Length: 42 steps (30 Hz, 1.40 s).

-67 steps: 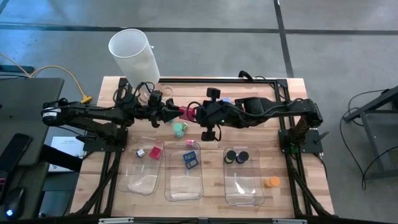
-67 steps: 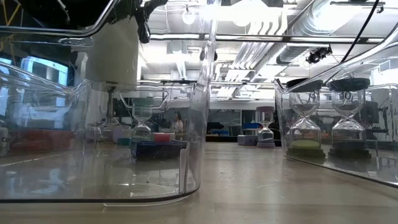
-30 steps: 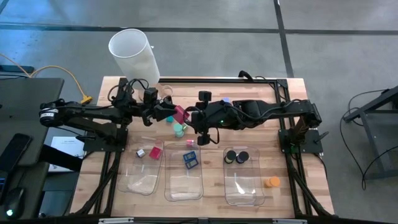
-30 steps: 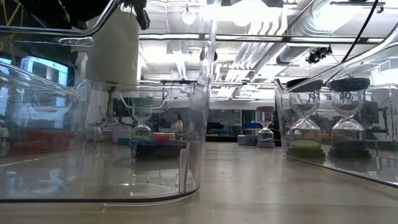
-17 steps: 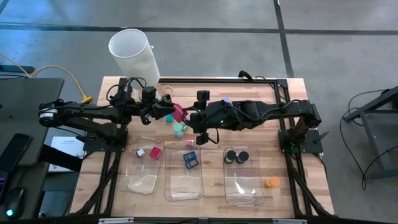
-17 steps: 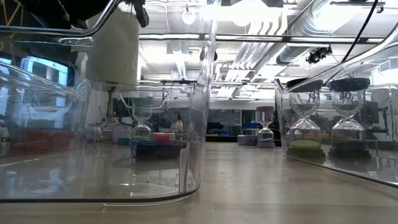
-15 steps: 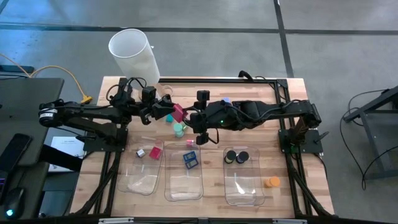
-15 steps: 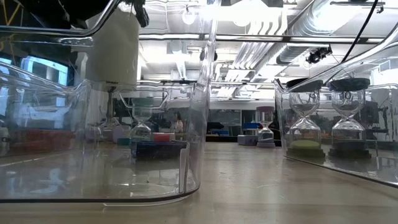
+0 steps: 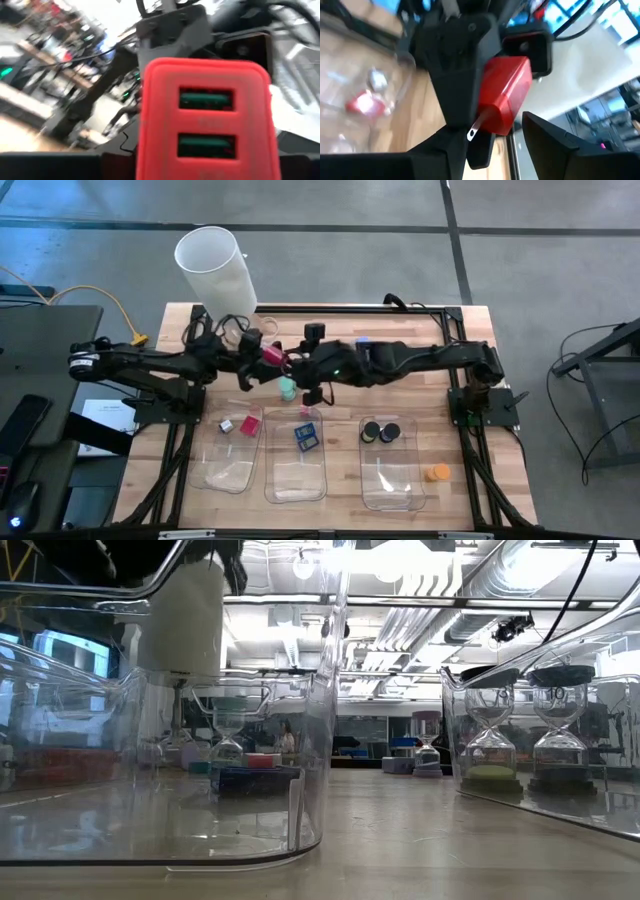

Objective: Pick & Place Office items
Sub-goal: Put the top middle red adapter into the left bin

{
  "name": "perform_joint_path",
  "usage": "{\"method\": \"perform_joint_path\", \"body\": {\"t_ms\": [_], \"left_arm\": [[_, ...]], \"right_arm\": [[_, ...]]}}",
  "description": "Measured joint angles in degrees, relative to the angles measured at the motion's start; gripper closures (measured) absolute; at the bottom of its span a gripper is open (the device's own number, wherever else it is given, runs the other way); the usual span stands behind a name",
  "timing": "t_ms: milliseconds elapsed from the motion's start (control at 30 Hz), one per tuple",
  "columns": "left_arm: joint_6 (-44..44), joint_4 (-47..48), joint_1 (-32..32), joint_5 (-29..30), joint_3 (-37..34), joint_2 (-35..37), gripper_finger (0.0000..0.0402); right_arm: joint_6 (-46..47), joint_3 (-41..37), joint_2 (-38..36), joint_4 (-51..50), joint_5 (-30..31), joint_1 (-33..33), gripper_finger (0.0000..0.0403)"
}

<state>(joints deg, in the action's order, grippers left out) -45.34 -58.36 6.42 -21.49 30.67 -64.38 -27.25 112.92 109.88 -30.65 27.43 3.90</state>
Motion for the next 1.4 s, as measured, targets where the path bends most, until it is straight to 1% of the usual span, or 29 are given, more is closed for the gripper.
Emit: {"method": "perform_joint_path", "body": {"t_ms": [167, 333, 533, 700, 833, 933, 1033, 1200, 1300, 1400], "left_arm": [[-0.13, -0.2, 1.11, -1.84, -0.16, 0.38, 0.0252], [-0.11, -0.09, 1.24, -2.68, -0.12, 0.35, 0.026], [0.04, 0.04, 1.31, -2.82, -0.03, 0.35, 0.0264], [0.04, 0.25, 1.31, -2.74, -0.03, 0.36, 0.0264], [-0.08, -2.83, 1.24, -3.87, 0.6, 1.03, 0.0275], [-0.14, -1.46, 1.31, -3.9, 0.36, 0.65, 0.0289], [-0.11, -1.86, 1.35, -3.68, 0.24, 0.77, 0.029], [-0.11, -1.28, 1.77, -3.81, 0.19, 0.7, 0.029], [-0.11, -0.66, 1.77, -4.3, 0.19, 1.02, 0.029], [0.44, 3.8, 2.53, -5.45, 0.15, 2.58, 0.029]], "right_arm": [[1.29, 0.02, 0.03, -0.87, 0.6, 0.54, 0.023], [1.94, -0.02, -0.36, -2.53, 0.83, 1.62, 0.023], [2.15, -0.07, -0.32, -4.41, 6.17, 3.64, 0.0229], [1.74, -0.07, -0.27, -5.6, 8.05, 4.97, 0.0229], [1.19, -0.59, -0.27, -8.96, 8.9, 5.54, 0.0229], [1.85, -0.42, -1.03, -11.0, 12.03, 5.74, 0.0229], [4.36, -0.22, -2.0, -13.4, 15.42, 6.32, 0.0229], [8.26, -0.25, -2.02, -18.25, 19.38, 7.01, 0.0229], [11.76, -0.24, -2.07, -23.38, 23.27, 7.45, 0.0229], [17.85, -0.24, -2.09, -30.24, 26.07, 7.37, 0.0229]]}}
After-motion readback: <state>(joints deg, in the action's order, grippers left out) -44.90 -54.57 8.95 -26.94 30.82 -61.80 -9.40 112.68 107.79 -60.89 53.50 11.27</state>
